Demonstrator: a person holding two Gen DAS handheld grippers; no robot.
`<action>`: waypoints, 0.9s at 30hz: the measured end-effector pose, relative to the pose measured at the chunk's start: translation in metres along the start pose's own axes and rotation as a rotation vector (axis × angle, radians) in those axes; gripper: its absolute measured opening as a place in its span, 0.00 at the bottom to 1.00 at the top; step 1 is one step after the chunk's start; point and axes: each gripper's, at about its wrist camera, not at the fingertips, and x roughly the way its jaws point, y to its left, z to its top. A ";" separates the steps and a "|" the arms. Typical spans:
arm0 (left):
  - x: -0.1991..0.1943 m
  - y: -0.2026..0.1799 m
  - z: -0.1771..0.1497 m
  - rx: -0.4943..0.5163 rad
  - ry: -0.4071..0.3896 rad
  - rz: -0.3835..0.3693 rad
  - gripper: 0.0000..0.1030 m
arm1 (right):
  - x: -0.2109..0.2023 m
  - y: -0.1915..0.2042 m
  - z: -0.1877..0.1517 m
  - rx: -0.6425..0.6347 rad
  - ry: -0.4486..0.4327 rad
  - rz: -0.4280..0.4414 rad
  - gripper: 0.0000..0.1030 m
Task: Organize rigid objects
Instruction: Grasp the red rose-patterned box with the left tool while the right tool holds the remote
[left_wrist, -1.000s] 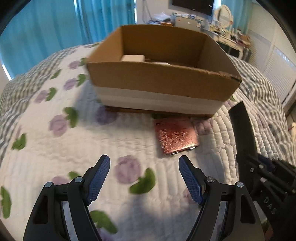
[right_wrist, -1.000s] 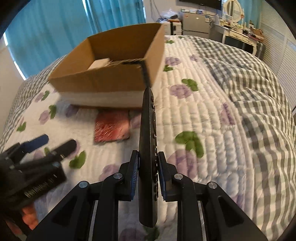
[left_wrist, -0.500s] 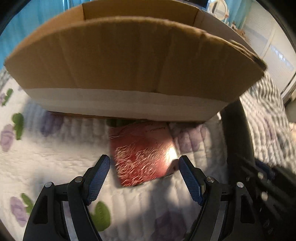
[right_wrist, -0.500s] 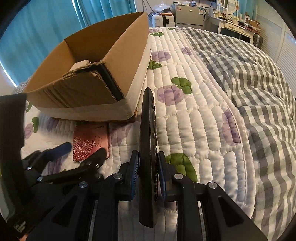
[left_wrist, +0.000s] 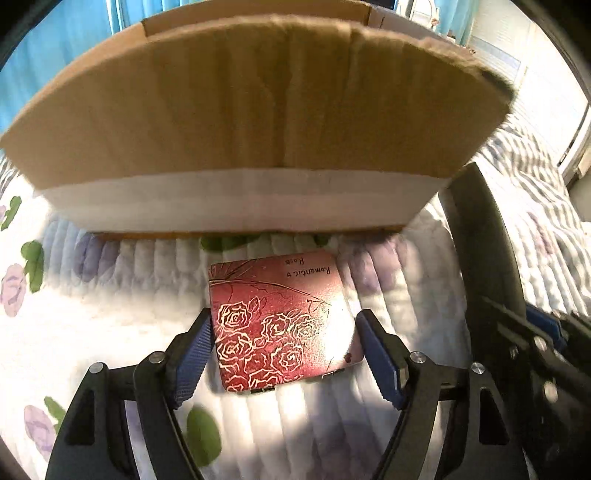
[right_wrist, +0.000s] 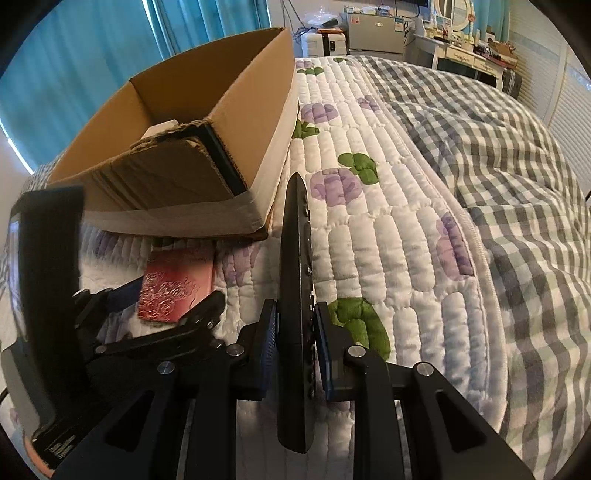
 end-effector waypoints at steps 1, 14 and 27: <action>-0.006 0.003 -0.003 -0.005 -0.003 -0.003 0.74 | -0.004 0.001 -0.002 -0.002 -0.008 -0.004 0.18; -0.043 0.031 -0.037 -0.020 0.048 -0.082 0.17 | -0.057 0.017 -0.011 -0.023 -0.090 -0.004 0.19; -0.025 0.019 -0.044 -0.028 0.073 -0.081 0.74 | -0.049 0.011 -0.017 -0.011 -0.069 0.006 0.19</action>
